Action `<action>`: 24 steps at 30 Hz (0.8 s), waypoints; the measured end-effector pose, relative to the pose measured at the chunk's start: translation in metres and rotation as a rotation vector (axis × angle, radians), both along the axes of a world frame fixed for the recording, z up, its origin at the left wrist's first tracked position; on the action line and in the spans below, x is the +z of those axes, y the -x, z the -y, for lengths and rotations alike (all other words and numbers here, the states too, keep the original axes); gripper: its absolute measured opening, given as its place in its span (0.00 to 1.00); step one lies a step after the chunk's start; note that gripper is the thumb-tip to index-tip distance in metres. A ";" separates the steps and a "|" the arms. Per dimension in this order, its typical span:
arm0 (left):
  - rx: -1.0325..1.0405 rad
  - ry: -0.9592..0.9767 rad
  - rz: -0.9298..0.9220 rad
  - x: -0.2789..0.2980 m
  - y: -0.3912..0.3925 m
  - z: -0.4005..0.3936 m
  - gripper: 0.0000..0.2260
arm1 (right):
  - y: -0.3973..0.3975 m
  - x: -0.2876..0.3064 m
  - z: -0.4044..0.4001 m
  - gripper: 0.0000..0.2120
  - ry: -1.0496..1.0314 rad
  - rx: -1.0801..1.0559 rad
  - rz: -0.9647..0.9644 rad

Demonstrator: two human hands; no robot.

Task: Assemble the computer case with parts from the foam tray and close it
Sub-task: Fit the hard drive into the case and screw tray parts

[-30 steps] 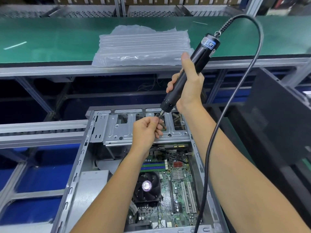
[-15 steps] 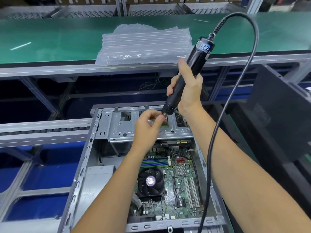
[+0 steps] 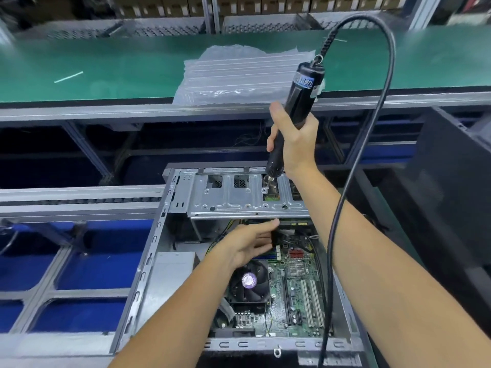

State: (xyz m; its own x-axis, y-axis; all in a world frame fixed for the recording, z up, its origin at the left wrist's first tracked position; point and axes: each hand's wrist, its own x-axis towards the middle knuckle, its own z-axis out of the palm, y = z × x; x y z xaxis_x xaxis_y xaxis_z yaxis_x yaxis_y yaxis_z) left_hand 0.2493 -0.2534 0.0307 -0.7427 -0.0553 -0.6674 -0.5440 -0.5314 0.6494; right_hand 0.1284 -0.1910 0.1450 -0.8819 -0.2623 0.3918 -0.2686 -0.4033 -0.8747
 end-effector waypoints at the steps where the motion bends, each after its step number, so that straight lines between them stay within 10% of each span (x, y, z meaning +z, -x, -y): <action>1: 0.037 0.000 -0.013 -0.001 0.001 -0.005 0.14 | 0.001 -0.001 0.001 0.16 0.000 -0.004 -0.002; 8: 0.185 0.201 -0.038 -0.010 0.006 -0.006 0.10 | 0.011 -0.006 0.006 0.14 0.000 -0.031 0.023; 24: 0.159 -0.171 -0.184 -0.010 0.017 -0.011 0.06 | 0.015 -0.017 0.008 0.13 -0.043 0.005 0.016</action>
